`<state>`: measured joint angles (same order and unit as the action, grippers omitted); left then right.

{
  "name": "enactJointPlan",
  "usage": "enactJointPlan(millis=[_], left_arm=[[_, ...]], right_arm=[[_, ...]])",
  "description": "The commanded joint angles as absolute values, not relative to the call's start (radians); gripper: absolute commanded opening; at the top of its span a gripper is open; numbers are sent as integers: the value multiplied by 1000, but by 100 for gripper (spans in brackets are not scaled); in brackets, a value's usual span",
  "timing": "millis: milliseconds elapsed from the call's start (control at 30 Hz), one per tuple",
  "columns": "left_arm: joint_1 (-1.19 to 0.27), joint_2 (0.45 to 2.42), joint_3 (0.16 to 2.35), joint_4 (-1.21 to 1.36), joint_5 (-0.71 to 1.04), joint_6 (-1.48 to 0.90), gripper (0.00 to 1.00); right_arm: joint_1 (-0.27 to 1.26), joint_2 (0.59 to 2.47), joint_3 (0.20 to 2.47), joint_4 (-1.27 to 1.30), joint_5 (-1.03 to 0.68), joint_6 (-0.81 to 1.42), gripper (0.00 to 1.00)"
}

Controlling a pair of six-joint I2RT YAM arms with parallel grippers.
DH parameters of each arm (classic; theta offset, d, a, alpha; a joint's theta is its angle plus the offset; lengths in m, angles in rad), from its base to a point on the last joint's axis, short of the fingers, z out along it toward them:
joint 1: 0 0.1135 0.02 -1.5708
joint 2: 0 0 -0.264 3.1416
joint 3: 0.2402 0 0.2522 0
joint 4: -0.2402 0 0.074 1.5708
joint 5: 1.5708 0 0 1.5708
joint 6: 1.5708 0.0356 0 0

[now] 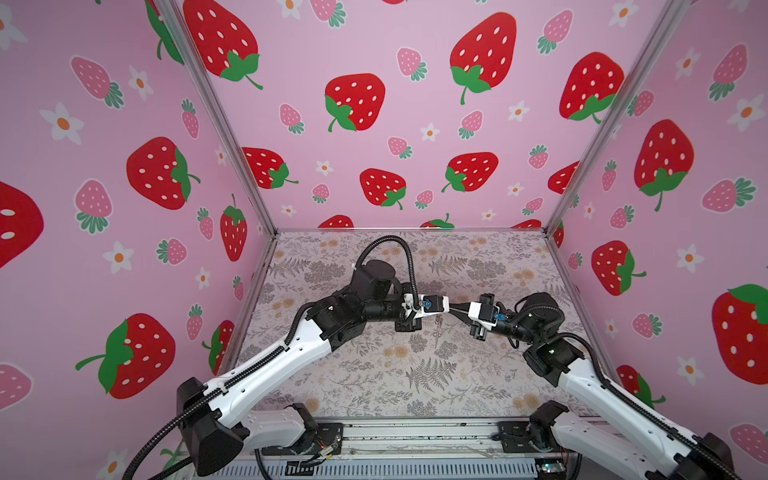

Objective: Put the keys on the keyring

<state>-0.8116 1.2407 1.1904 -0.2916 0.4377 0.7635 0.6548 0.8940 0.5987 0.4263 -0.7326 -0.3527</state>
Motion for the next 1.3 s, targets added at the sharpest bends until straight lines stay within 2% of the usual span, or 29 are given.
enactJointPlan(millis=[0,133,467,667,1200,1267], left_arm=[[-816,1249,1241,-283,457,787,0],[-818,1250,1241,-288,457,790,0],[-819,1255,1241,-293,455,796,0],[-818,1252,1242,-284,456,796,0],[-820,1244,1232,-246,452,769,0],[-818,1241,1229,-246,436,759,9]], right_arm=[[661,896,632,423,-755,-362,7],[661,890,629,429,-755,-362,6],[661,887,628,436,-755,-353,13],[660,893,629,423,-757,-360,8],[661,894,632,425,-742,-385,3],[661,896,629,432,-736,-386,3]])
